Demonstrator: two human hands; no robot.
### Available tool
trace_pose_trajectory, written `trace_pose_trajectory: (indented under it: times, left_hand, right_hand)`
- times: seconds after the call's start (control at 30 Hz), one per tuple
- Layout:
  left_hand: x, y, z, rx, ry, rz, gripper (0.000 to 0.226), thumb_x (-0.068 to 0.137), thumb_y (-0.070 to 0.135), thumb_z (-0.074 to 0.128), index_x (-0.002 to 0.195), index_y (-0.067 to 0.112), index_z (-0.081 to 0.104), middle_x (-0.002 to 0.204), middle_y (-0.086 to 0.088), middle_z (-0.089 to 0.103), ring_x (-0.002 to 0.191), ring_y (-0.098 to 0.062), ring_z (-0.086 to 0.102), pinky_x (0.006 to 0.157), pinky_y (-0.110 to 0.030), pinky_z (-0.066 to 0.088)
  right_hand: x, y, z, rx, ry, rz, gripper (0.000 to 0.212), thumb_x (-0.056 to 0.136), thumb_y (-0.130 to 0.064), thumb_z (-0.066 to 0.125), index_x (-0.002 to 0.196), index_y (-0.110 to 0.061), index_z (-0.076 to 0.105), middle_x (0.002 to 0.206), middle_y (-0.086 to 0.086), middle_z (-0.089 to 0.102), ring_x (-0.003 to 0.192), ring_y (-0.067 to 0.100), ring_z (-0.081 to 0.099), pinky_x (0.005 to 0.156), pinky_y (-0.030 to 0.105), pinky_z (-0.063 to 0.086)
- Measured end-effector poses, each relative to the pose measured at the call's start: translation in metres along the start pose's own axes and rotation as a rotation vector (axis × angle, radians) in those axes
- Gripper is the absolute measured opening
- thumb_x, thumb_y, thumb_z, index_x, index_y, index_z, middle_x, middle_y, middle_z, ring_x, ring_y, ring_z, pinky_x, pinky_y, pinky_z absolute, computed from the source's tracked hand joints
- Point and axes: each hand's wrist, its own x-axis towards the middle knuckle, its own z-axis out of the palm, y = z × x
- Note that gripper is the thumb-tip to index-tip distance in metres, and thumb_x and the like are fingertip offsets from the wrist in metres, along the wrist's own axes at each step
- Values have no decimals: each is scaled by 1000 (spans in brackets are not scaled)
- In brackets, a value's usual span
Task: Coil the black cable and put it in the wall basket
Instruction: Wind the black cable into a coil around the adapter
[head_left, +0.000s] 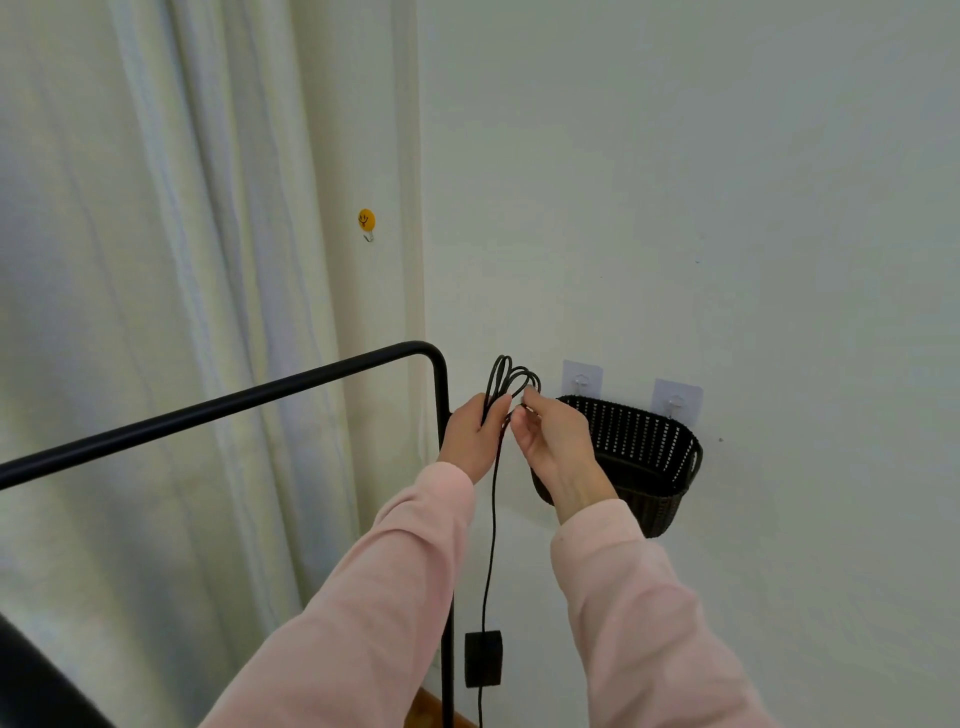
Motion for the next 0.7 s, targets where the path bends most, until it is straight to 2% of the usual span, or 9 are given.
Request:
trace_pose_trajectory:
  times: [0.17,0.27,0.4,0.57,0.63,0.7]
  left_hand:
    - [-1,1,-2,-40,10,1,36,96,25,42,60,19,41,56,4,44,52,-13,38,55,-25,33]
    - [-3,4,-2,-49,-2,21,36,96,22,41,60,19,41,54,6,45,48,-5,40,52,-20,32]
    - [-4,6,-1,-43,-99,49,33,97,23,37,65,19,44,53,1,49,42,0,44,50,-15,33]
    - [-4,6,-3,-26,-158,58,37,99,24,33,63,19,41,54,1,42,39,-1,37,43,-11,29]
    - [-2,7,-4,-46,-161,38,36,99,24,34,64,18,41,55,1,43,43,-1,39,46,-10,32]
    - [-2,7,-3,-82,-167,12,34,99,23,34,66,17,43,55,0,44,46,-6,45,54,-16,39]
  right_hand:
    - [2,0,4,8,-22,-8,17,90,2,57,72,3,56,68,13,51,41,12,62,42,15,51]
    - [2,-1,3,2,-25,-2,18,91,0,56,73,2,55,69,13,52,41,11,62,42,14,51]
    - [2,-3,1,14,-14,-15,20,92,-1,55,72,-1,56,66,10,52,40,9,61,40,14,49]
    - [0,-6,1,-23,-34,-41,16,89,3,56,74,3,59,69,11,54,48,11,63,46,14,53]
    - [0,-7,0,-46,-65,-52,17,90,4,55,74,3,60,68,12,57,47,9,64,47,14,54]
    - [0,-8,-2,-73,-96,-62,18,91,4,53,74,3,59,69,12,58,47,8,64,46,15,53]
